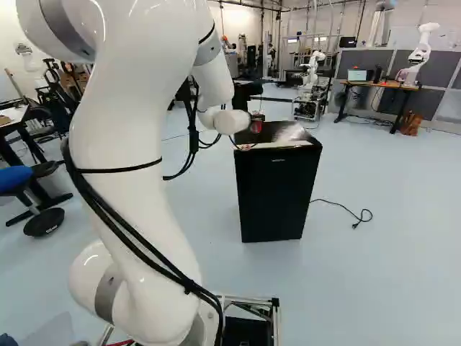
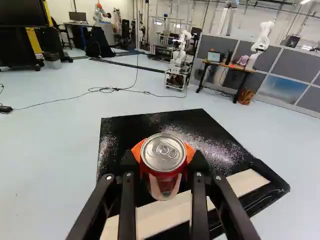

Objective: Grab a drink from the fridge

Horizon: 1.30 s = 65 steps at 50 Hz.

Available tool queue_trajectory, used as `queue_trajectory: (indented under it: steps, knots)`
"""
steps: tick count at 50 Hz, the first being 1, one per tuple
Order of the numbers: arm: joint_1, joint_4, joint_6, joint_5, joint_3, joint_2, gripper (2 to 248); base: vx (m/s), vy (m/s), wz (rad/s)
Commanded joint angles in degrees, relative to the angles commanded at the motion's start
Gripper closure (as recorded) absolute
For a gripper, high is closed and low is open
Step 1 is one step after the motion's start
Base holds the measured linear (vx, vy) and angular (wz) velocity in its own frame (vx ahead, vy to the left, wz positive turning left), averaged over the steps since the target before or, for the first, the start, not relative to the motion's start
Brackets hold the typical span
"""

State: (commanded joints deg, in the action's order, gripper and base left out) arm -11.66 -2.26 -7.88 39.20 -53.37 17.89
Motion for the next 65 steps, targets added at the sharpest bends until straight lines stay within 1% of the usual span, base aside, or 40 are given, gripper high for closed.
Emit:
queue_trajectory:
  steps: [17, 33, 47, 65]
  knots:
    - [1.1, 0.2, 0.7, 1.0, 4.4, -3.1, 152, 0.000, 0.000, 0.000]
    - [2.5, 0.5, 1.7, 2.3, 10.3, -7.2, 152, 0.000, 0.000, 0.000]
    - [4.0, 0.8, 2.7, 3.7, 16.7, -11.7, 152, 0.000, 0.000, 0.000]
    - [6.4, 1.2, 4.3, 5.9, 26.6, -18.7, 152, 0.000, 0.000, 0.000]
